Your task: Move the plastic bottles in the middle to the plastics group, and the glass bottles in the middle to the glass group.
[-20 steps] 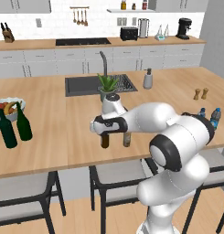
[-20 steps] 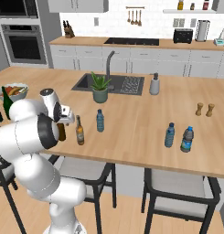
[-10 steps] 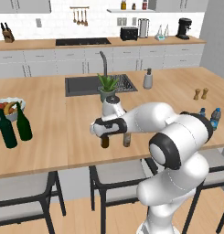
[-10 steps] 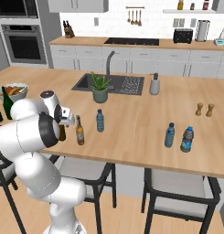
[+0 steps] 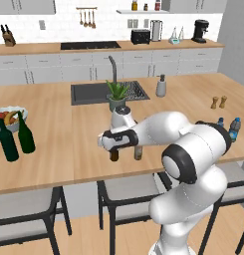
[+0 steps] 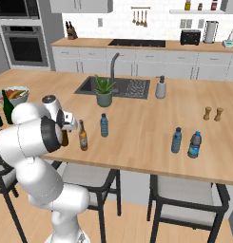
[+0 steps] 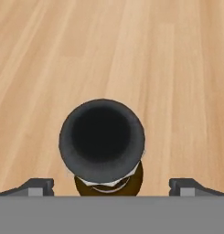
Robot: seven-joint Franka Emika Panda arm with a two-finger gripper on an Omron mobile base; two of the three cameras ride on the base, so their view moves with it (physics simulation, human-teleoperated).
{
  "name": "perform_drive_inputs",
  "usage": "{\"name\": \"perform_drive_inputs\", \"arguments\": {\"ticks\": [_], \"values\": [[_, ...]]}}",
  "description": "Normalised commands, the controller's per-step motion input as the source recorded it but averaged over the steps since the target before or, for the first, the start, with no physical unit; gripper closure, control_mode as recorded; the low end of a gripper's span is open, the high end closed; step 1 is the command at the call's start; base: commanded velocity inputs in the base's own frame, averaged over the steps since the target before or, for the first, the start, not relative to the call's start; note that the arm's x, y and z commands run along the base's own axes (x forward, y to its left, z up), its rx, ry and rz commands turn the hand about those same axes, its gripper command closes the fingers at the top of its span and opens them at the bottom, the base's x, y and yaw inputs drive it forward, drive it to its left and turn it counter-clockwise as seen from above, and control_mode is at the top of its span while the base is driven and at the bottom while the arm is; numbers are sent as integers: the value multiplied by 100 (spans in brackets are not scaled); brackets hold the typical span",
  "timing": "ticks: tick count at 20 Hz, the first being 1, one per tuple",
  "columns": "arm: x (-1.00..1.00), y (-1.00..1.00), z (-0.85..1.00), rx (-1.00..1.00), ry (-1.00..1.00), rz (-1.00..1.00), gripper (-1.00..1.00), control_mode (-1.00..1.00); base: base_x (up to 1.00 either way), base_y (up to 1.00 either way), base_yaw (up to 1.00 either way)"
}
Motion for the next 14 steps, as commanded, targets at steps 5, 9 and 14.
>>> {"name": "perform_drive_inputs", "arguments": {"ticks": [5, 9, 14], "values": [[3, 0, -9, 4, -10, 0, -100, -100, 0, 0, 0], [0, 0, -1, 3, -8, 0, -100, -100, 0, 0, 0], [0, 0, 0, 0, -2, 0, -100, -100, 0, 0, 0]]}}
